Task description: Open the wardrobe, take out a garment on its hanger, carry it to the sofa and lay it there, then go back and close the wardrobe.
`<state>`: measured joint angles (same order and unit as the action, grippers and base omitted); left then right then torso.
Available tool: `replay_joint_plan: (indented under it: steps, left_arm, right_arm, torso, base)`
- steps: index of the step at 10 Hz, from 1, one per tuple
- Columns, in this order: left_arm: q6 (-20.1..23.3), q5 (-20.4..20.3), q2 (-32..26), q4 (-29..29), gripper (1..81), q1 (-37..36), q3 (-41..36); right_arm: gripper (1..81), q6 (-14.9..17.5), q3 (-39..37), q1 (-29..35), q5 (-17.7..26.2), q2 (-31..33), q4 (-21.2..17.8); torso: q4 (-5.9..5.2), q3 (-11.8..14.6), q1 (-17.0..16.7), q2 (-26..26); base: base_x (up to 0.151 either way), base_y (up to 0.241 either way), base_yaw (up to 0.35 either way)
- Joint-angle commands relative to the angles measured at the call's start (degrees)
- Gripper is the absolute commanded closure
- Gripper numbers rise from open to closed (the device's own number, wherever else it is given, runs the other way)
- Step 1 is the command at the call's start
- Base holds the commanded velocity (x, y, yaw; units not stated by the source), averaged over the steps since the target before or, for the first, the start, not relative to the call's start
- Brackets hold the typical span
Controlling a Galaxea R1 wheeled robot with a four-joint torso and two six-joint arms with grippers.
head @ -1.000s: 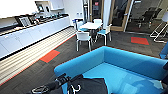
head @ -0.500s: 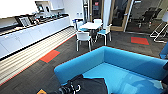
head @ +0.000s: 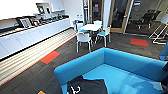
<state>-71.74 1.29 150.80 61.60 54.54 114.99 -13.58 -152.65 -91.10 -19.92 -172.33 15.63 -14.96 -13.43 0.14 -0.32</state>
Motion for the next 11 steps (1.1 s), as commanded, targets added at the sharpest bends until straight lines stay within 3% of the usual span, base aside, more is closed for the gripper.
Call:
replay_joint_plan:
  steps: [1, 2, 3, 4, 6, 10, 11]
  left_arm:
    - [0.46, -4.81, -9.28, 12.76, 1.0, 8.42, -3.02]
    - [0.46, -4.9, -9.02, 12.76, 1.0, 11.07, -1.17]
    - [0.46, -5.07, -8.14, 12.67, 1.0, 13.96, 1.37]
    - [0.55, -7.24, -7.09, 12.76, 1.0, 16.25, 3.73]
    - [0.64, -15.34, -4.63, 12.76, 1.0, 19.68, 9.97]
    - [0.64, -16.76, 3.29, 12.76, 1.0, 22.41, 24.31]
    - [0.64, -16.76, 3.9, 12.76, 1.0, 22.58, 24.93]
  right_arm:
    - [1.0, -0.22, 0.35, 0.87, 2.25, -0.59, -0.07]
    - [1.0, -0.22, 0.35, 1.13, 2.34, -0.76, -0.25]
    - [1.0, -0.22, 0.35, 1.22, 2.34, -0.76, -0.34]
    - [1.0, -0.22, 0.35, 1.22, 2.34, -0.76, -0.25]
    - [1.0, -0.22, 0.35, 1.31, 2.34, -0.76, -0.07]
    - [1.0, -0.22, 0.35, 1.31, 2.34, -0.59, -0.25]
    - [1.0, -0.22, 0.17, 1.4, 2.43, -0.68, -0.25]
  torso:
    - [0.0, -0.15, 0.0, 0.0]
    - [0.0, 1.16, -0.02, 0.0]
    - [2.05, 1.77, -0.11, -0.06]
    - [4.84, 2.21, -0.13, -0.09]
    - [6.89, 2.47, -0.14, -0.11]
    - [13.56, 2.54, -0.14, -0.15]
    - [10.95, 2.56, -0.14, -0.15]
  base:
    - [0.0, 0.0, 0.0]
    - [0.0, 0.0, 0.0]
    - [0.0, 0.0, 0.0]
    - [0.0, 0.0, 0.0]
    - [0.0, 0.0, 0.0]
    - [0.0, 0.0, 0.0]
    - [0.0, 0.0, 0.0]
